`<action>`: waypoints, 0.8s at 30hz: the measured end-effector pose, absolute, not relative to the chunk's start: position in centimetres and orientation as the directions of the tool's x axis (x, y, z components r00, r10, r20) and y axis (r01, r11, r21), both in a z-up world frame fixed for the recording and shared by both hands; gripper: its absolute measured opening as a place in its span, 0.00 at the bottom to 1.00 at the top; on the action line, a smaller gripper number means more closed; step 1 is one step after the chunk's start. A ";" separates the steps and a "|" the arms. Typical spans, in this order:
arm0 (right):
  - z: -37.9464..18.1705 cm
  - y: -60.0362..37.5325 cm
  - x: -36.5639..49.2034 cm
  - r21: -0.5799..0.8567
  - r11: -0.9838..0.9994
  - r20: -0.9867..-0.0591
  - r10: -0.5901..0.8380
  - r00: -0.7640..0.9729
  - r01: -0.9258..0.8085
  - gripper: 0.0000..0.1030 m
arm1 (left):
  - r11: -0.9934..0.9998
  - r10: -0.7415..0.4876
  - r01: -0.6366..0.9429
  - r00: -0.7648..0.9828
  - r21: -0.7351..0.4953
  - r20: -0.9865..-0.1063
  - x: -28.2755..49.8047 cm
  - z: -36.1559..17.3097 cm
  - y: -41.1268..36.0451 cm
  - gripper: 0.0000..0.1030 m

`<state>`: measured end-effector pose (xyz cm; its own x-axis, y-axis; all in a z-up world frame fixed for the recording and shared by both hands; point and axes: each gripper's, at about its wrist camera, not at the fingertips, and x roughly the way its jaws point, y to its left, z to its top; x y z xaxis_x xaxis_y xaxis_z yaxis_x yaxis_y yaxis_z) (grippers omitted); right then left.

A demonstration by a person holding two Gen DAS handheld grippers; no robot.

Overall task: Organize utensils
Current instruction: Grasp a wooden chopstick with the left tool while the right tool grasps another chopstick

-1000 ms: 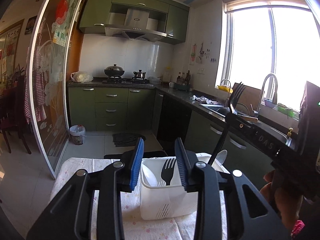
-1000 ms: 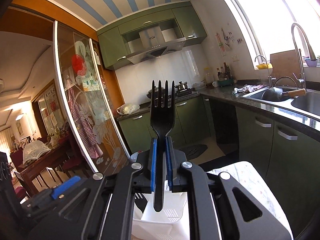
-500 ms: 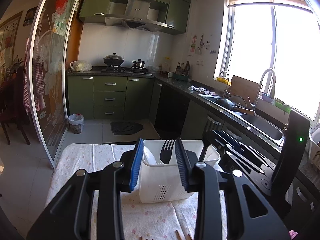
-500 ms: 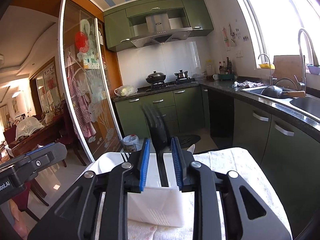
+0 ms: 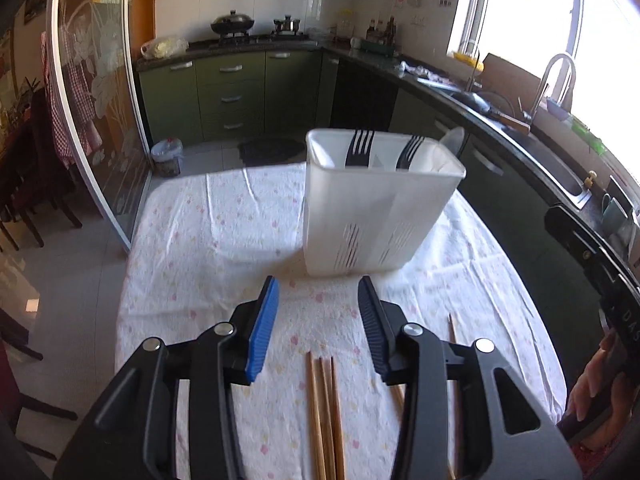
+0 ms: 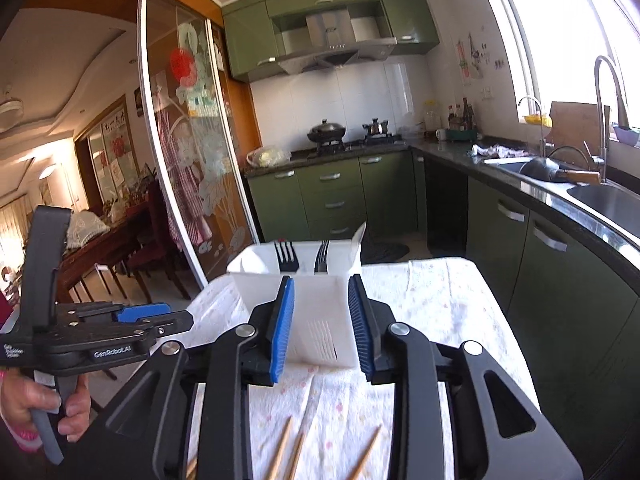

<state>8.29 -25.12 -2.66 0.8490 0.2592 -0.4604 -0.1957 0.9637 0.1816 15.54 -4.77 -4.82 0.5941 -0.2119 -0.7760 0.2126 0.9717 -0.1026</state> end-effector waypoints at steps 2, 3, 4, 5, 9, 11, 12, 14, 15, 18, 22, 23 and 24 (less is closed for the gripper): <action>-3.8 -25.9 7.6 0.207 0.956 -0.563 0.291 0.774 -0.208 0.28 | 0.973 -0.208 0.183 0.446 -0.139 -0.870 15.7 -7.4 -4.2 0.38; -4.4 -26.4 7.5 0.229 0.951 -0.612 0.308 0.729 -0.209 0.28 | 0.971 -0.220 0.171 0.364 -0.167 -0.905 15.7 -8.7 -4.0 0.38; -5.0 -26.8 7.3 0.248 0.947 -0.651 0.320 0.689 -0.205 0.28 | 0.970 -0.226 0.149 0.288 -0.190 -0.930 15.6 -10.0 -3.7 0.38; -5.6 -27.3 7.2 0.262 0.944 -0.686 0.328 0.649 -0.199 0.28 | 0.971 -0.225 0.130 0.224 -0.199 -0.948 15.5 -11.2 -3.5 0.38; -8.1 -28.0 6.2 0.263 0.946 -0.770 0.324 0.549 -0.189 0.28 | 0.978 -0.182 0.121 0.109 -0.168 -0.977 14.8 -14.3 -3.5 0.37; -9.1 -27.9 5.6 0.271 0.943 -0.791 0.332 0.514 -0.193 0.28 | 0.981 -0.156 0.131 0.106 -0.142 -0.982 14.7 -14.6 -3.9 0.37; -9.4 -27.8 5.5 0.278 0.940 -0.799 0.340 0.496 -0.196 0.28 | 0.983 -0.144 0.132 0.108 -0.129 -0.984 14.7 -14.7 -4.1 0.35; -9.7 -27.5 5.4 0.287 0.936 -0.807 0.351 0.474 -0.203 0.28 | 0.985 -0.127 0.130 0.091 -0.114 -0.988 14.6 -15.2 -4.3 0.24; -9.6 -27.2 5.5 0.287 0.935 -0.810 0.353 0.468 -0.208 0.31 | 0.986 -0.121 0.124 0.079 -0.110 -0.990 14.8 -15.4 -4.4 0.20; -9.6 -26.5 5.6 0.281 0.933 -0.814 0.355 0.459 -0.223 0.33 | 0.989 -0.096 0.117 0.057 -0.089 -0.994 15.2 -16.0 -4.2 0.12; -9.4 -26.0 6.0 0.269 0.934 -0.825 0.348 0.445 -0.233 0.33 | 0.988 -0.105 0.115 0.042 -0.099 -0.994 15.3 -16.3 -4.7 0.12; -9.3 -25.8 6.3 0.264 0.936 -0.829 0.344 0.441 -0.235 0.33 | 0.988 -0.108 0.117 0.039 -0.103 -0.993 15.4 -16.3 -4.8 0.12; -9.3 -25.8 6.4 0.262 0.936 -0.832 0.342 0.437 -0.235 0.33 | 0.987 -0.112 0.119 0.035 -0.107 -0.993 15.4 -16.3 -5.0 0.12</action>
<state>6.39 -25.77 -9.31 0.4370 0.3420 -0.8319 -0.2349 0.9362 0.2615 15.39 -4.99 -16.25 0.0350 -0.1123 -0.9931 0.1190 0.9871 -0.1075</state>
